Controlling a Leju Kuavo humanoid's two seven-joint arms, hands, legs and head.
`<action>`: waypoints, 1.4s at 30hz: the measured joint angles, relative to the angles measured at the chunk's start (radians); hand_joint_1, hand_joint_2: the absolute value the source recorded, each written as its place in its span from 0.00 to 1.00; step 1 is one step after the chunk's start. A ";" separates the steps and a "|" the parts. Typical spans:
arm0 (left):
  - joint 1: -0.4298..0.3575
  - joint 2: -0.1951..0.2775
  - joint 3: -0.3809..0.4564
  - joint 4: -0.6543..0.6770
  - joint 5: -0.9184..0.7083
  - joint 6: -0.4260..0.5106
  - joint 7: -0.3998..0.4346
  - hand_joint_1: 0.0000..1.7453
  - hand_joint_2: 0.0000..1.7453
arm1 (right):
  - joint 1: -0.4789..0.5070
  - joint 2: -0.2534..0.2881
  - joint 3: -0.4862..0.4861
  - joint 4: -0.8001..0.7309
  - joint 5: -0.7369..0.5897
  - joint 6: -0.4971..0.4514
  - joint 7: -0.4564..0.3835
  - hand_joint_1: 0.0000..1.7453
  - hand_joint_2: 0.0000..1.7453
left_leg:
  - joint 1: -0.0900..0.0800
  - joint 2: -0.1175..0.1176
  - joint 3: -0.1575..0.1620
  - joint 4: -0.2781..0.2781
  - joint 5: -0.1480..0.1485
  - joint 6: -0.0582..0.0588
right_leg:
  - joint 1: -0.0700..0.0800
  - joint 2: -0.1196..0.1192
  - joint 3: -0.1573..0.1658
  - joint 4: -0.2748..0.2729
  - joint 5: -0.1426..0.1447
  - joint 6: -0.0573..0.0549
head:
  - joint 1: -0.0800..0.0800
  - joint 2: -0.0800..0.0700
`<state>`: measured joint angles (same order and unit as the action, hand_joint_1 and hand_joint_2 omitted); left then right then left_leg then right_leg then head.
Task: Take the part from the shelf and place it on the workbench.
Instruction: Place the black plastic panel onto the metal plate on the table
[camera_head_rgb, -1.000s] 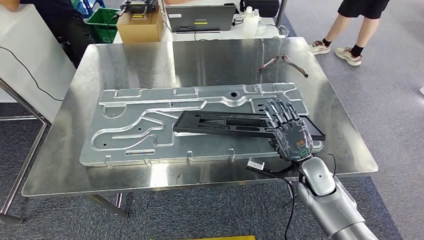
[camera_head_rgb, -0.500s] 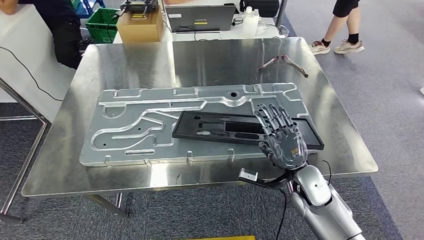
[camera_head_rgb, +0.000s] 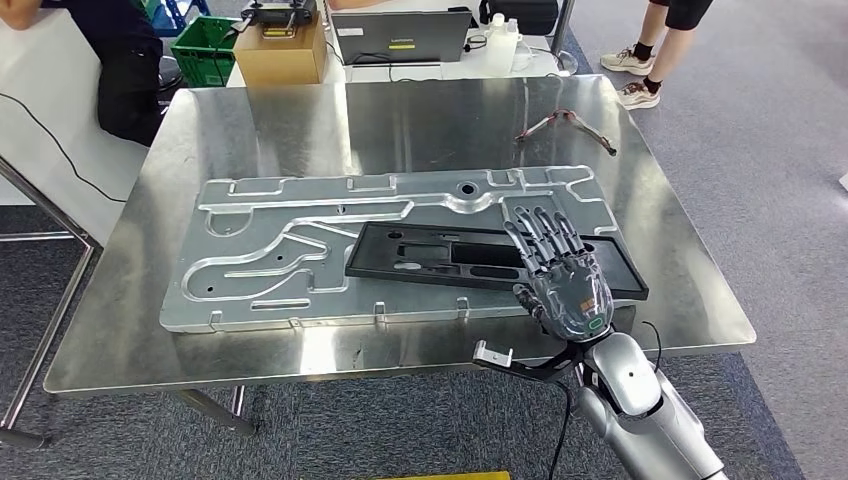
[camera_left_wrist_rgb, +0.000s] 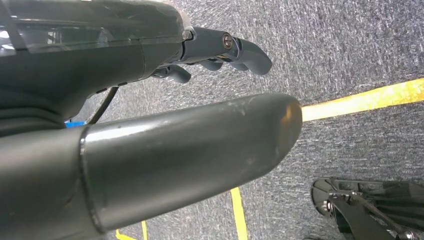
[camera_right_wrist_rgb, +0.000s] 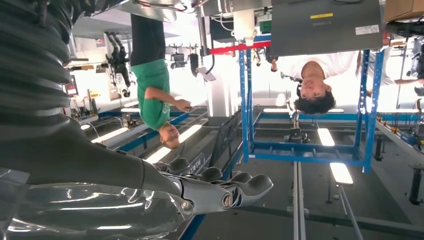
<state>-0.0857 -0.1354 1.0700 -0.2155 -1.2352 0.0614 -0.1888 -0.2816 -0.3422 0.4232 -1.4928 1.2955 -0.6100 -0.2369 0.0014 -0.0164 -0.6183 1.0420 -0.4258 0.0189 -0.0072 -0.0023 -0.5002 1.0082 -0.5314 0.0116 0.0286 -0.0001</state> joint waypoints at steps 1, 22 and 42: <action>0.000 0.000 0.000 0.000 0.000 0.000 0.000 0.00 0.00 | 0.000 0.000 0.000 0.000 0.000 0.000 0.000 0.00 1.00 | 0.000 0.000 0.000 0.000 0.000 0.000 | 0.000 0.000 0.000 0.000 0.000 0.000 | 0.000 0.000; 0.001 -0.002 0.002 0.000 0.013 0.041 0.035 0.00 0.00 | 0.003 0.005 0.033 -0.099 -0.004 0.016 0.034 0.00 0.00 | 0.000 0.000 0.000 0.000 0.000 0.000 | 0.000 0.000 0.000 0.000 0.000 0.000 | 0.000 0.000; 0.001 -0.012 0.005 0.000 0.024 0.058 0.047 0.00 0.00 | -0.010 0.014 0.037 -0.100 -0.018 0.012 0.036 0.00 0.00 | 0.013 0.002 0.011 -0.012 0.002 -0.001 | -0.031 0.003 -0.059 0.043 0.031 0.035 | 0.000 0.000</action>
<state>-0.0842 -0.1471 1.0754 -0.2157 -1.2115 0.1190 -0.1423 -0.2919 -0.3280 0.4600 -1.5930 1.2773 -0.5982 -0.2007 0.0146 -0.0142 -0.6076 1.0302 -0.4240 0.0179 -0.0379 0.0012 -0.5590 1.0513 -0.5008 0.0468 0.0289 -0.0001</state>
